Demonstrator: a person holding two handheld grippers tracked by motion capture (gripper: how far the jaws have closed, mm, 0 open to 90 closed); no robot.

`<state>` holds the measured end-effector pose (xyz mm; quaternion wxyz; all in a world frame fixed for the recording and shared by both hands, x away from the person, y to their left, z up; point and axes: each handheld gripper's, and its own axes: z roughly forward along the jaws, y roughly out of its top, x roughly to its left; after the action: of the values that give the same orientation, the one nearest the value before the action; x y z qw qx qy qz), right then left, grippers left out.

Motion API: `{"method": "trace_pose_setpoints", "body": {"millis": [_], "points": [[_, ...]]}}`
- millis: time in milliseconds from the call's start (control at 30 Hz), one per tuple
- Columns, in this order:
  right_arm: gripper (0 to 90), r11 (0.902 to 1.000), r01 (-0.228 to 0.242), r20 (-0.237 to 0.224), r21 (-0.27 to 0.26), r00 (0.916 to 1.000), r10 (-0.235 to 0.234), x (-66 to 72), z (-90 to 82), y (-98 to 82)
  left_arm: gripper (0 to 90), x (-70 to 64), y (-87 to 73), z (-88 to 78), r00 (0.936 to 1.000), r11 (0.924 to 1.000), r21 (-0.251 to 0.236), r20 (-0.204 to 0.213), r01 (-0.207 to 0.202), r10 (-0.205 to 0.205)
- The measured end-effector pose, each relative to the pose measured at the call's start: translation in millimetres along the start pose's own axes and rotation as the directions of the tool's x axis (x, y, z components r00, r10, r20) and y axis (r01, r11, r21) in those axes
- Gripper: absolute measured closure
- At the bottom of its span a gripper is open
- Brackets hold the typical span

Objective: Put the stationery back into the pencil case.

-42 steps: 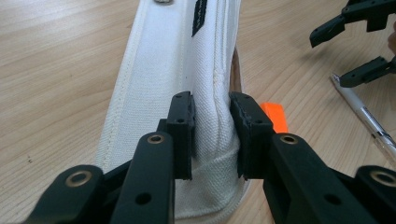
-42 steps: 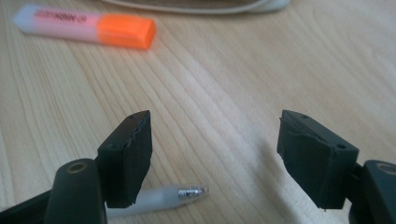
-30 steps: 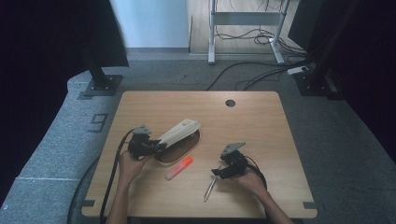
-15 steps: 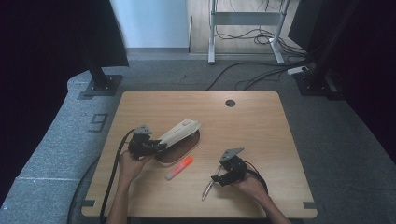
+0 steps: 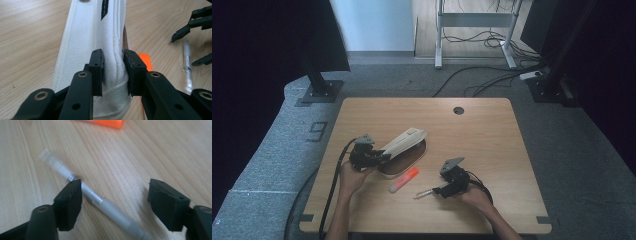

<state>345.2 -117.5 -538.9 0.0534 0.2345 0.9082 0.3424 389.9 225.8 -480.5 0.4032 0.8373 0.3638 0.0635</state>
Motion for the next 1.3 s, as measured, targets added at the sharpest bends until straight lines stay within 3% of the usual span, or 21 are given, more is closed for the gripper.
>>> {"method": "trace_pose_setpoints", "body": {"millis": [33, 100, 167, 367, 667, 1033, 1300], "points": [[34.1, 0.9996, 0.028, 0.025, -0.006, 0.9993, -0.028, 2.5, 0.9, -0.2, 70.0, 0.0, 0.0, 0.0, 1.0000, 1.0000, 0.000, 0.000, 0.000, 0.000], [36.7, 0.9992, 0.038, 0.031, -0.008, 0.9988, -0.038, 3.1, 0.7, -0.3, 69.9, 0.1, 0.0, 0.1, 1.0000, 1.0000, -0.001, 0.000, 0.001, -0.001], [45.9, 0.9990, 0.045, 0.028, -0.008, 0.9986, -0.045, 3.0, -0.8, -0.5, 69.9, -0.1, 0.0, 0.0, 1.0000, 1.0000, 0.000, 0.000, 0.000, 0.000], [61.3, 0.9995, 0.031, 0.028, -0.006, 0.9991, -0.031, 0.9, -5.3, -3.0, 70.0, 0.2, 0.0, -0.1, 1.0000, 1.0000, -0.002, 0.001, 0.003, -0.003], [76.7, 0.9999, 0.010, 0.014, -0.002, 0.9999, -0.010, -0.7, -11.8, -9.3, 70.2, 0.6, -0.1, -0.1, 1.0000, 1.0000, -0.005, 0.001, 0.006, -0.006], [78.2, 1.0000, 0.002, 0.006, 0.007, 1.0000, -0.002, 2.6, -12.2, -8.7, 70.4, 1.0, -0.2, -0.5, 1.0000, 1.0000, -0.007, -0.001, 0.006, -0.006], [78.3, 0.9996, -0.019, -0.004, -0.019, 0.9998, 0.019, 2.4, -16.0, -8.4, 70.5, 1.6, -0.4, -0.5, 1.0000, 0.9999, -0.009, 0.002, 0.008, -0.008]]}}
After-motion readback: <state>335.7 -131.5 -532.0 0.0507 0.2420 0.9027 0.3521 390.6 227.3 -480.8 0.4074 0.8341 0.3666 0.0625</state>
